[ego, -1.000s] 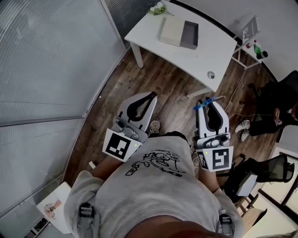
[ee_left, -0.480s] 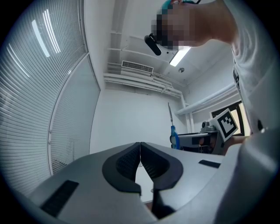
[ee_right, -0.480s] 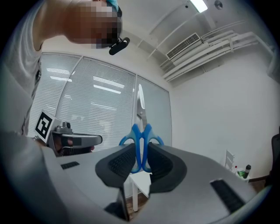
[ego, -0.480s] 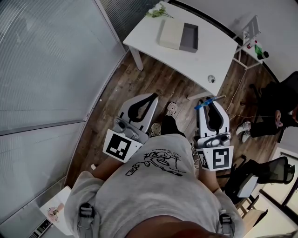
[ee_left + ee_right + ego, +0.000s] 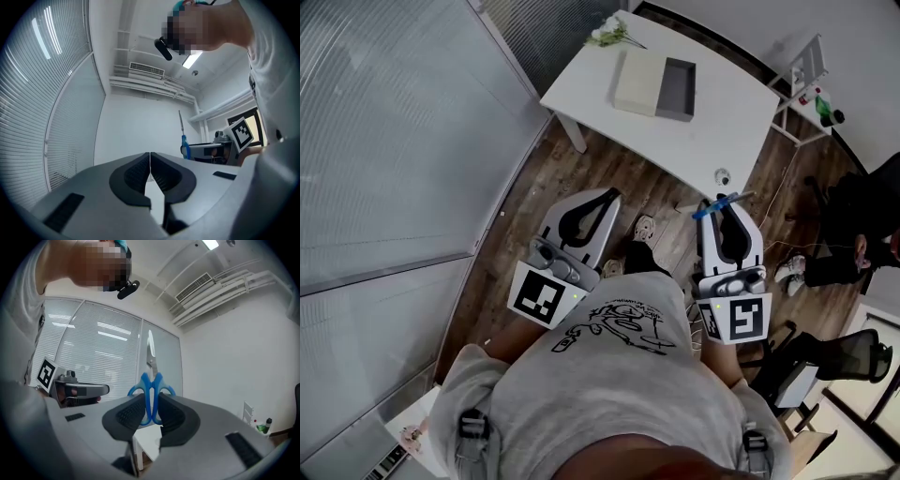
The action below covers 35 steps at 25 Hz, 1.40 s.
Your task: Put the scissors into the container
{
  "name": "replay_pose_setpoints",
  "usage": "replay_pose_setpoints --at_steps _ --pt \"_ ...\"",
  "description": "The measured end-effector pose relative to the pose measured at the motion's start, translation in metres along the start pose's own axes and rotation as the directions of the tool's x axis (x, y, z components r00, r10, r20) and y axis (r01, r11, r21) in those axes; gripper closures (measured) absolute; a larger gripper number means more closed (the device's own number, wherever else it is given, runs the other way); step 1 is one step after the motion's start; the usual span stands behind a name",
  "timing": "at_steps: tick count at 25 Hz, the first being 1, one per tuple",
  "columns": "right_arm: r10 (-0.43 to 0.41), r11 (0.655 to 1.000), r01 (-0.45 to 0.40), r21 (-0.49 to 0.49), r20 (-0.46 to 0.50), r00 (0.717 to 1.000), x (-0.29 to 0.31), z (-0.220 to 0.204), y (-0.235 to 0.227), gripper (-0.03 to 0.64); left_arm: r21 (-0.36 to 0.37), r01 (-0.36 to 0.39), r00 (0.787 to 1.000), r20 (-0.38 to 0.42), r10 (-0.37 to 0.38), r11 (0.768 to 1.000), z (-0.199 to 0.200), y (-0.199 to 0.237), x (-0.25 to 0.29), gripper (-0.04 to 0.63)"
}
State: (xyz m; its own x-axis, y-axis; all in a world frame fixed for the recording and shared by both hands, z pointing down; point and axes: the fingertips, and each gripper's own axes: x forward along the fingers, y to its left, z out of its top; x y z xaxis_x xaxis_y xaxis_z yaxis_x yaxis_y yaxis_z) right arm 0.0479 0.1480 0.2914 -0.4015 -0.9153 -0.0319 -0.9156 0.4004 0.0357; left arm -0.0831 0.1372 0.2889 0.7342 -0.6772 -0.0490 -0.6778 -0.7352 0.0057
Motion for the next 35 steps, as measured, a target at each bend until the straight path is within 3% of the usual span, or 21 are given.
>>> replay_pose_setpoints --at_steps 22,35 --pt "0.016 1.000 -0.016 0.019 0.000 1.000 0.103 -0.004 -0.134 0.525 0.025 -0.016 1.000 0.002 0.015 1.000 0.003 0.054 0.158 0.574" --pt "0.018 0.999 -0.018 0.032 0.004 1.000 0.126 -0.013 -0.199 0.525 0.024 -0.018 1.000 -0.012 0.019 1.000 -0.006 0.056 0.230 0.574"
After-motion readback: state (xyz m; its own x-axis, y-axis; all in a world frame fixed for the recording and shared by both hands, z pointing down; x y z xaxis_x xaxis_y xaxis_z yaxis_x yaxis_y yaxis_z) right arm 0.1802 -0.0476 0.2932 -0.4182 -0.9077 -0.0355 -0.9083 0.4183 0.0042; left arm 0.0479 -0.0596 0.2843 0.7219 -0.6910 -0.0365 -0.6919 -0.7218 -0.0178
